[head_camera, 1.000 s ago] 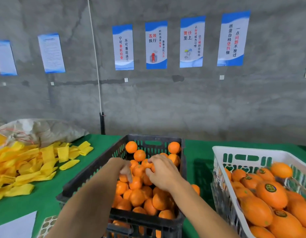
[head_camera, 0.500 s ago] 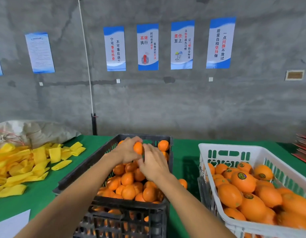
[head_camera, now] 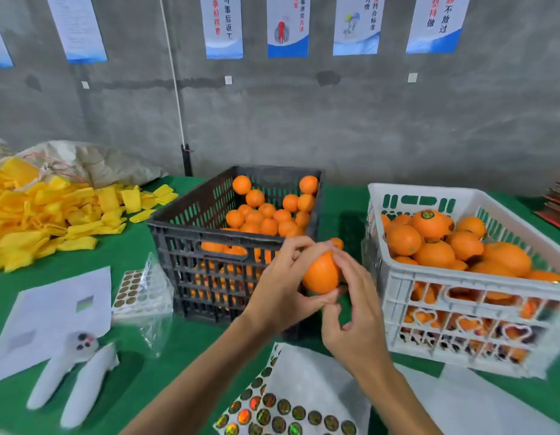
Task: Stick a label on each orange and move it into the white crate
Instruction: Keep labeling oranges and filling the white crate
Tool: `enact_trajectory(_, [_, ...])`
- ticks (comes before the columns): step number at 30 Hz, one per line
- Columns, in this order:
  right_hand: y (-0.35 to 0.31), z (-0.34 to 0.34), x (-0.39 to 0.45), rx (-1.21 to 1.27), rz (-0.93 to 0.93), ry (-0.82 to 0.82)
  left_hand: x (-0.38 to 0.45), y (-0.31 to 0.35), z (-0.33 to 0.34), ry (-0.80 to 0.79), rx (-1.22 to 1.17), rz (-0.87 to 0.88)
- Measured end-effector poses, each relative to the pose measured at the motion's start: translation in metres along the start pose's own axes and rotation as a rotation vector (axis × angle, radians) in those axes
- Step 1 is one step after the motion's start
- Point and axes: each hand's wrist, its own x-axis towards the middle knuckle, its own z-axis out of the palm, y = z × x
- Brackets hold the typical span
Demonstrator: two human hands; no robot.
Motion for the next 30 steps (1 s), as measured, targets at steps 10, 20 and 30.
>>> enact_trajectory(10, [0.043, -0.032, -0.099, -0.137, 0.478, -0.865, -0.15, -0.016, 0.043, -0.355, 0.179, -0.607])
enact_trajectory(20, [0.044, -0.032, -0.132, -0.221, 0.299, -0.967, -0.157, -0.012, 0.047, -0.298, 0.274, -0.562])
enact_trajectory(30, [0.045, -0.029, -0.137, -0.29, 0.254, -0.931, -0.161, -0.001, 0.041, -0.258, 0.093, -0.577])
